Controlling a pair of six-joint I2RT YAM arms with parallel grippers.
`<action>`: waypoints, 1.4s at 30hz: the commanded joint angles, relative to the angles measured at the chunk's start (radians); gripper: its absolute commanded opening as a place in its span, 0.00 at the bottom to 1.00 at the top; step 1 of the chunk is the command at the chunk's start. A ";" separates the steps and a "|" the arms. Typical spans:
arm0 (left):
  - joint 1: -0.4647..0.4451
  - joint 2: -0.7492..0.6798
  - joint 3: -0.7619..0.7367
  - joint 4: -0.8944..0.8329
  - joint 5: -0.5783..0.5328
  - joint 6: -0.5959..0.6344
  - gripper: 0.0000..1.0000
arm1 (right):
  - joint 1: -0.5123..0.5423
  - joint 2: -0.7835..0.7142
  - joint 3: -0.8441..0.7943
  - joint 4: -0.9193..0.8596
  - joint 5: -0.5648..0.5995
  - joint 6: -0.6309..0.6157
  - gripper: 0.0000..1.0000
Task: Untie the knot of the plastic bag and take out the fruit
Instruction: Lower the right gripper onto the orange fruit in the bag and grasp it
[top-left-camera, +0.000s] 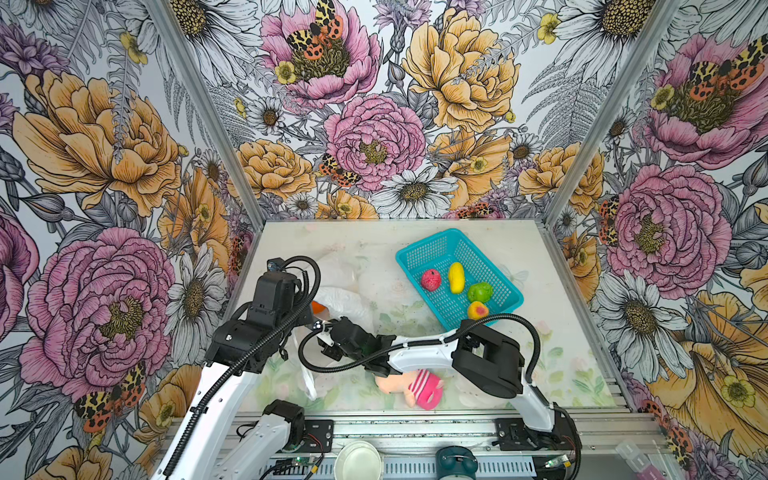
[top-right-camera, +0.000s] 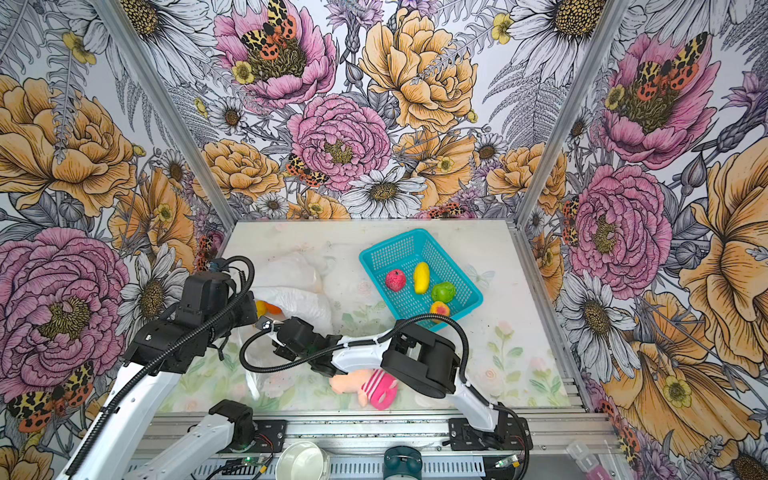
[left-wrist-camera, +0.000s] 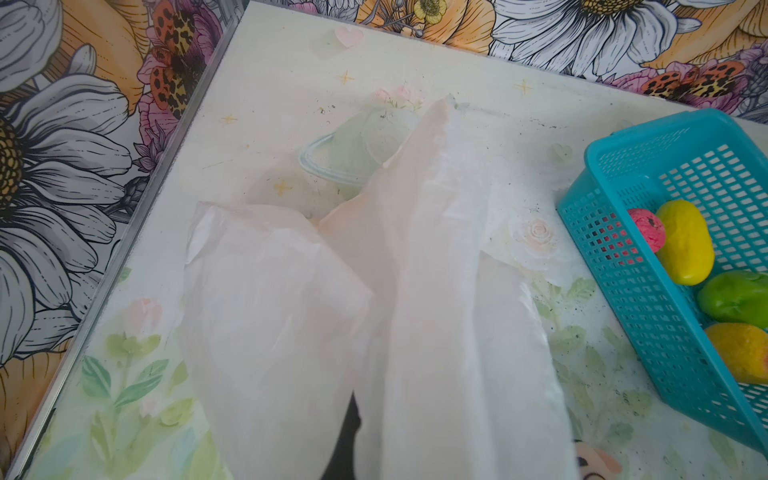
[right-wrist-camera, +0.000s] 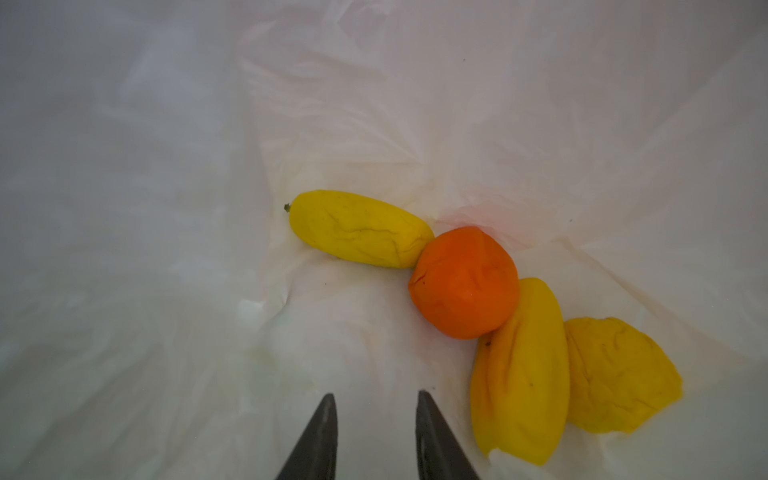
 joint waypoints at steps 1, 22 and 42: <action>-0.009 -0.014 -0.008 0.020 -0.005 -0.007 0.00 | -0.005 0.068 0.095 -0.022 0.097 0.065 0.43; -0.072 -0.035 -0.009 0.026 0.011 -0.003 0.00 | -0.077 0.466 0.673 -0.315 0.275 0.237 0.86; -0.064 -0.028 -0.011 0.023 -0.007 -0.008 0.00 | -0.059 0.110 0.209 -0.079 0.217 0.221 0.44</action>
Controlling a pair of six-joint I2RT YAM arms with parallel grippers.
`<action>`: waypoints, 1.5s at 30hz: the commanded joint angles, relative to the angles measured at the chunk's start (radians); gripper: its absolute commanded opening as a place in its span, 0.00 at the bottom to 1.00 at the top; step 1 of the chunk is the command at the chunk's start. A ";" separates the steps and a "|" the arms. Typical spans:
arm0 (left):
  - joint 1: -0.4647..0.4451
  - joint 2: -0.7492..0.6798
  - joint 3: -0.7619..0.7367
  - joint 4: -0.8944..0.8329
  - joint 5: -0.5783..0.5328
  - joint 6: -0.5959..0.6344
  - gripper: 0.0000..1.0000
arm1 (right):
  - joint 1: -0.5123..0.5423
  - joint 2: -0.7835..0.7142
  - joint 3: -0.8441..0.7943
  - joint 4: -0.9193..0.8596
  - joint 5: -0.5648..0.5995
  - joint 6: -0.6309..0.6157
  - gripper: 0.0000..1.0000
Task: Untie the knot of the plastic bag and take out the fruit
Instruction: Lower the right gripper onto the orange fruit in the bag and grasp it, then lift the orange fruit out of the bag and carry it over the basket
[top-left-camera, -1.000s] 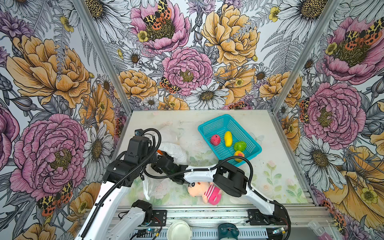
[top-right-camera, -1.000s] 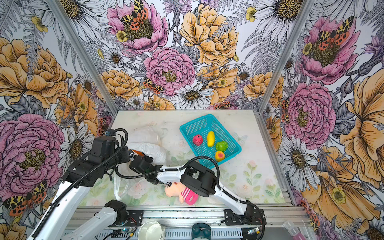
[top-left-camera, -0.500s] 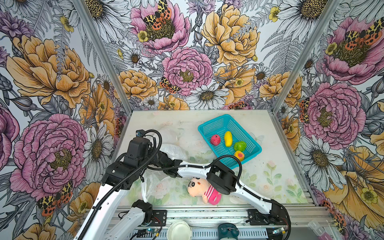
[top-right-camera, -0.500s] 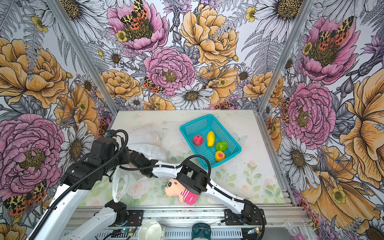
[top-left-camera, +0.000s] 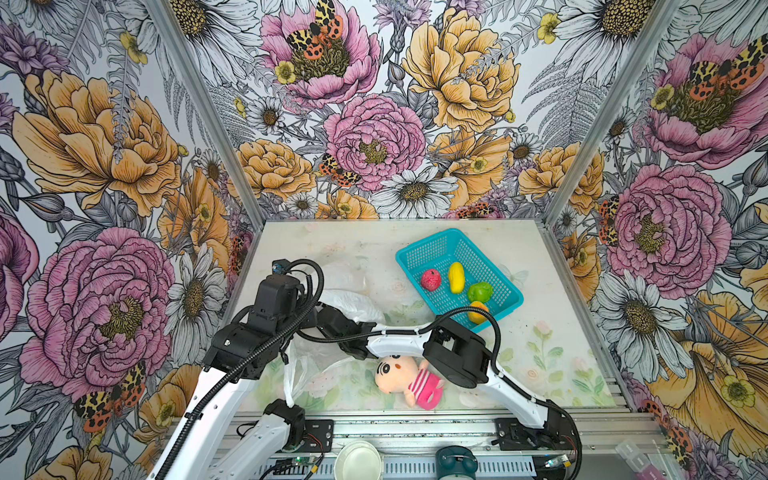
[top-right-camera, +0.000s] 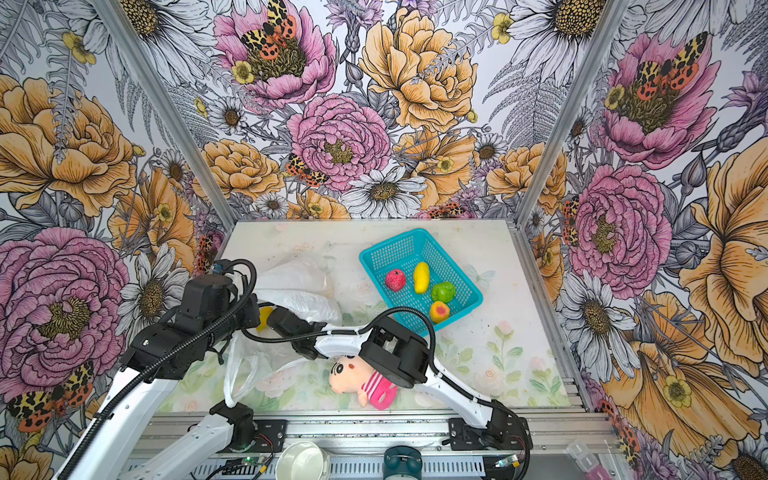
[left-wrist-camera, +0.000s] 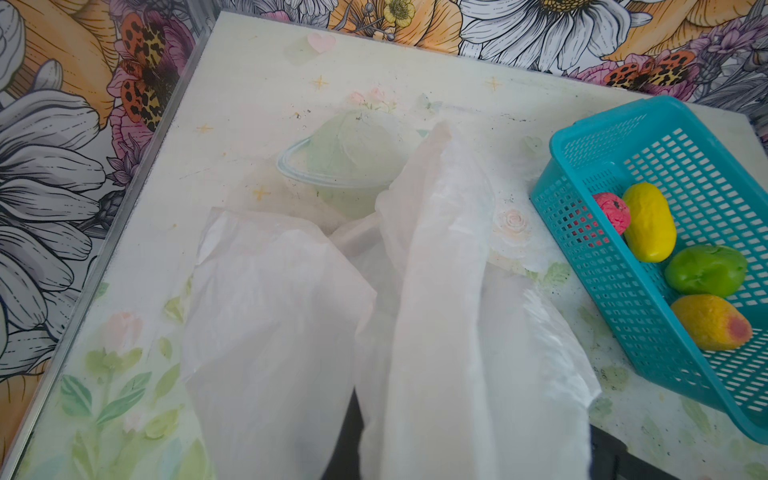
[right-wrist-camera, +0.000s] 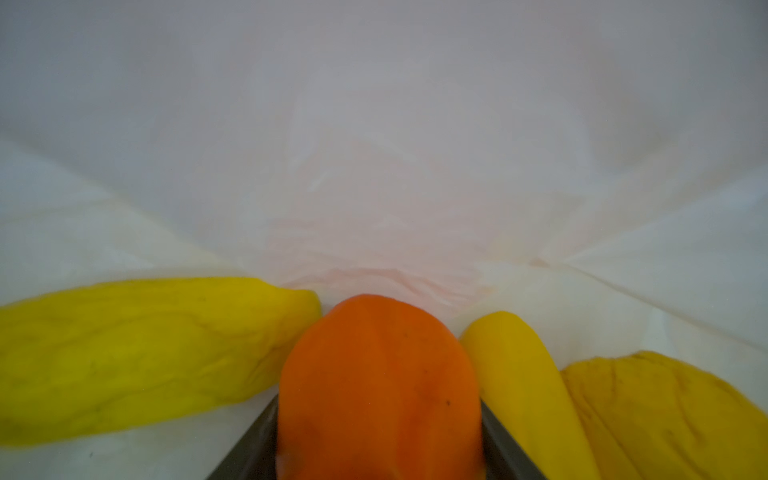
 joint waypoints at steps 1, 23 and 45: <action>0.004 -0.002 -0.008 0.022 -0.009 -0.008 0.00 | 0.011 -0.128 -0.094 0.104 -0.027 -0.011 0.43; 0.057 0.026 -0.008 0.021 -0.018 -0.012 0.00 | 0.137 -0.571 -0.656 0.544 -0.214 -0.166 0.36; 0.063 0.008 -0.011 0.021 -0.023 -0.013 0.00 | 0.066 -1.080 -1.048 0.655 0.009 -0.233 0.32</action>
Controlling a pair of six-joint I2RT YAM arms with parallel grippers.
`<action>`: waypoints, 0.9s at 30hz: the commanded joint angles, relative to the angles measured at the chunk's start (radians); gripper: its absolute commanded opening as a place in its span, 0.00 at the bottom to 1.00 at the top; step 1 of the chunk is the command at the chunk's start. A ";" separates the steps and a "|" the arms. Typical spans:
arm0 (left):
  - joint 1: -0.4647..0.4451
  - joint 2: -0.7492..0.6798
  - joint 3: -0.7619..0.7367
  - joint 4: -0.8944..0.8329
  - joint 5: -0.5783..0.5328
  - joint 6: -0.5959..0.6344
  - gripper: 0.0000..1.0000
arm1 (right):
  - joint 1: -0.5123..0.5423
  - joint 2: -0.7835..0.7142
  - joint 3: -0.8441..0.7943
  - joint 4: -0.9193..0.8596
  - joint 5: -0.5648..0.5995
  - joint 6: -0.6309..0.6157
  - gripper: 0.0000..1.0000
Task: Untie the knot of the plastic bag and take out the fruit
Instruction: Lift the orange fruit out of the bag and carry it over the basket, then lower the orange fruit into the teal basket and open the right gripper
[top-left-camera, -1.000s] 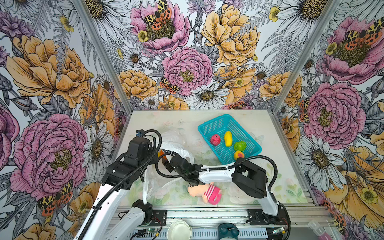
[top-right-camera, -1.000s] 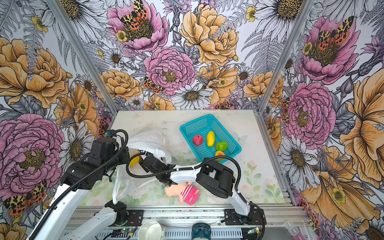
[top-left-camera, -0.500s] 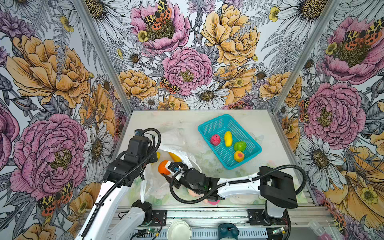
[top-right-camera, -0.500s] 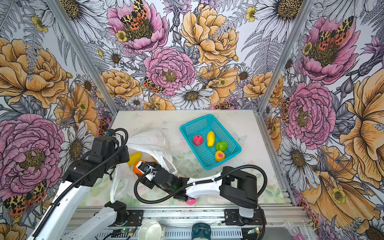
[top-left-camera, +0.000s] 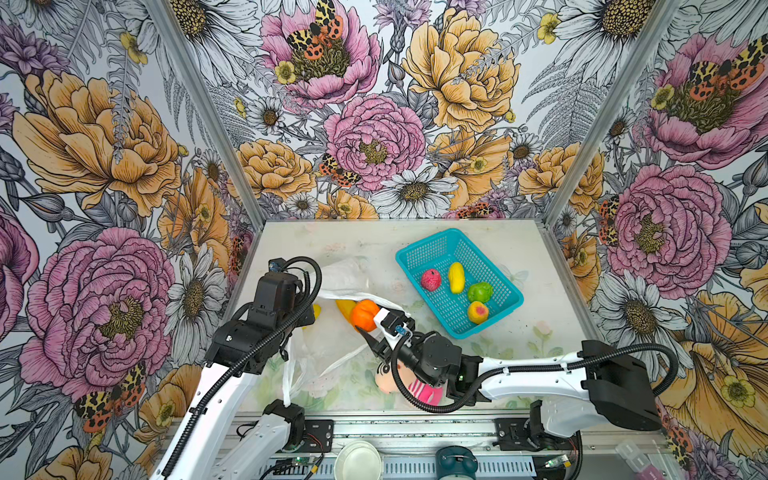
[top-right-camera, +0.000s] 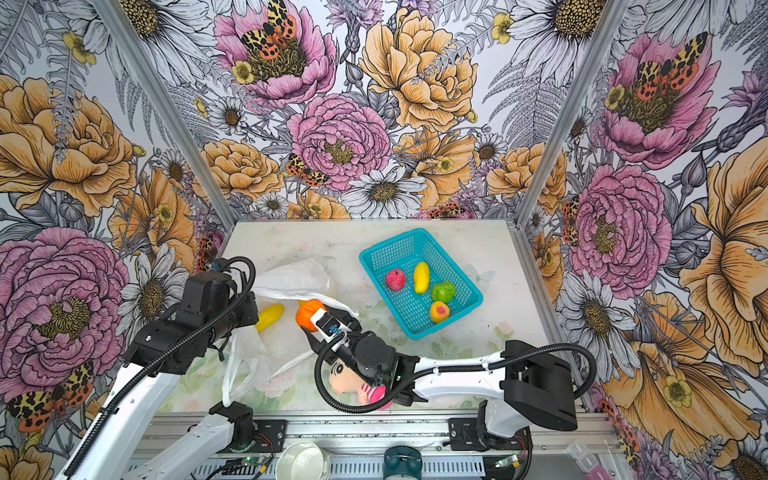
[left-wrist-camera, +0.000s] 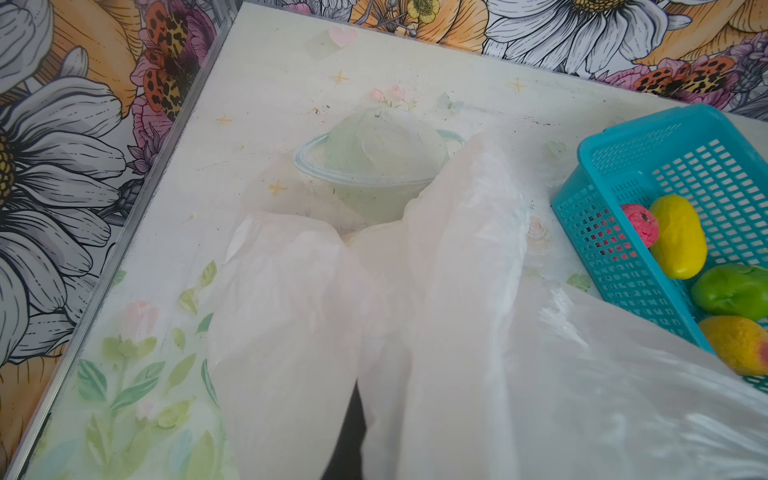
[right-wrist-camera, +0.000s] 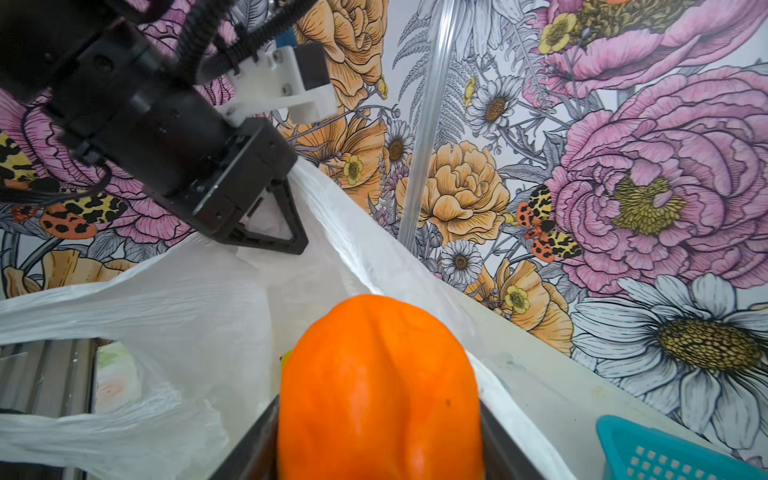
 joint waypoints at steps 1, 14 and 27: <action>0.008 -0.012 -0.010 0.021 -0.020 -0.012 0.00 | -0.069 -0.087 -0.037 0.026 0.093 0.025 0.32; 0.005 -0.014 -0.011 0.021 -0.023 -0.014 0.00 | -0.567 -0.072 0.025 -0.387 0.036 0.457 0.33; 0.002 -0.020 -0.011 0.021 -0.026 -0.015 0.00 | -0.864 0.515 0.538 -0.790 -0.261 0.536 0.32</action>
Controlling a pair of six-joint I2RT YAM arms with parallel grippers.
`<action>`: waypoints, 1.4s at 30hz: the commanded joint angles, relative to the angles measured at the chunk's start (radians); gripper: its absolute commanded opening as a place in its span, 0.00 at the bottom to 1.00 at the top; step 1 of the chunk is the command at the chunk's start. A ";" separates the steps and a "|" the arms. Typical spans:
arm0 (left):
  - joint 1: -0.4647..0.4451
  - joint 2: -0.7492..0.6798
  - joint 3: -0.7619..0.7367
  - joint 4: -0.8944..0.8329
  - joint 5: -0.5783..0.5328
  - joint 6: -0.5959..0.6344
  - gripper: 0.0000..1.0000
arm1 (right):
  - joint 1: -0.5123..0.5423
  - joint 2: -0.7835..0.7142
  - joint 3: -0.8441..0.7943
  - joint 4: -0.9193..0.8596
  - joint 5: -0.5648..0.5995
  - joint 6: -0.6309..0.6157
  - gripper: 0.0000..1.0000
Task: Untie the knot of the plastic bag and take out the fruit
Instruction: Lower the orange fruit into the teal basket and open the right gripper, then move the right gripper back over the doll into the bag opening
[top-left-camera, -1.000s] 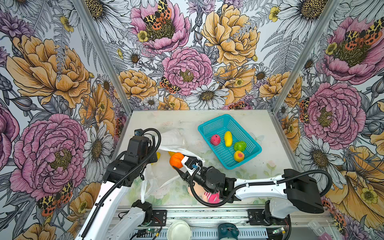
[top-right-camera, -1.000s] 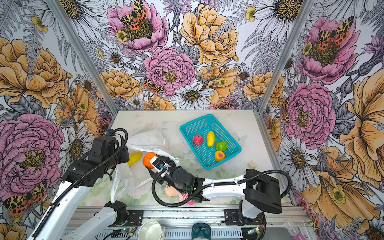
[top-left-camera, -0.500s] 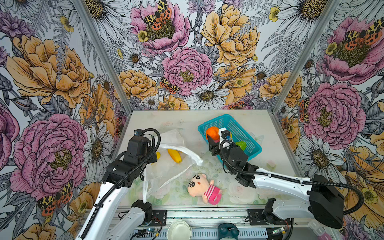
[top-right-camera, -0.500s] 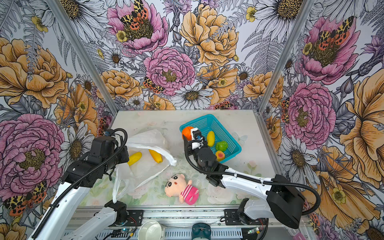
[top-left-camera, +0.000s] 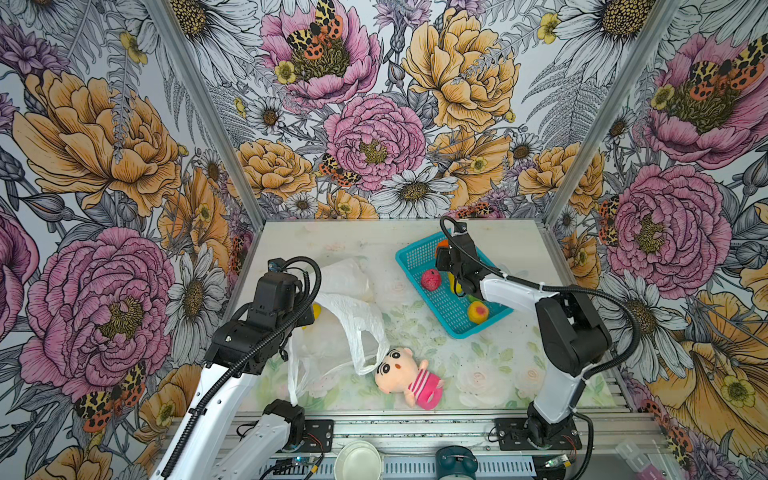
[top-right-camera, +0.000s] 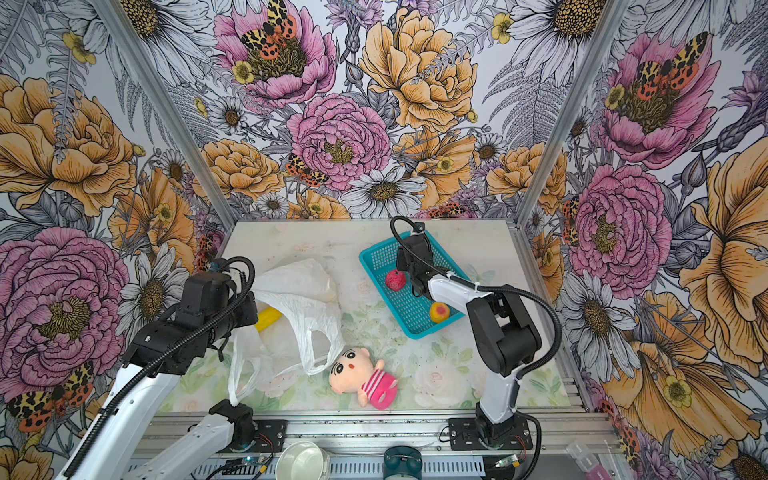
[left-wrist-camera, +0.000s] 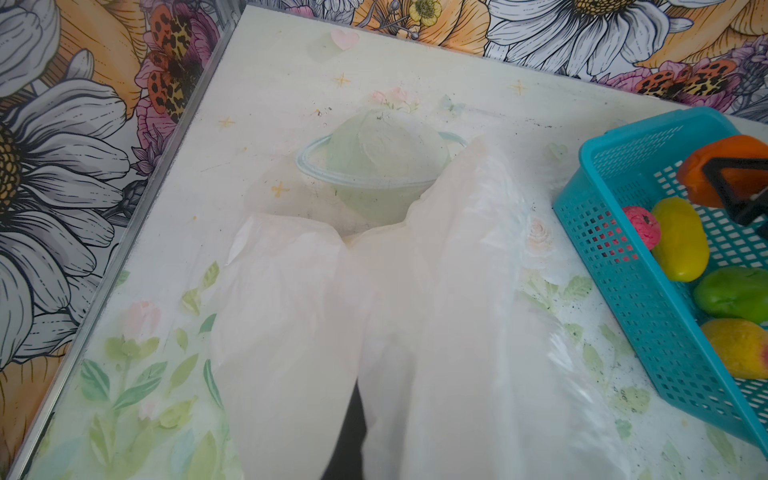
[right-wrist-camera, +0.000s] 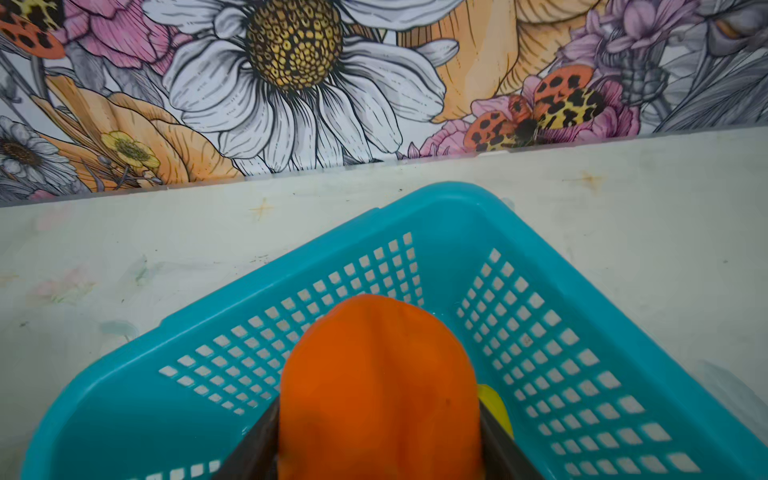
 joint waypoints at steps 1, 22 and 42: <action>0.001 -0.018 -0.011 0.021 -0.021 -0.016 0.00 | -0.030 0.087 0.077 -0.107 -0.067 0.030 0.34; 0.004 -0.015 -0.011 0.021 -0.021 -0.015 0.00 | -0.026 0.002 0.030 -0.146 -0.057 0.013 0.87; 0.005 -0.023 -0.013 0.022 -0.022 -0.017 0.00 | 0.578 -0.607 -0.411 0.325 -0.095 -0.435 0.61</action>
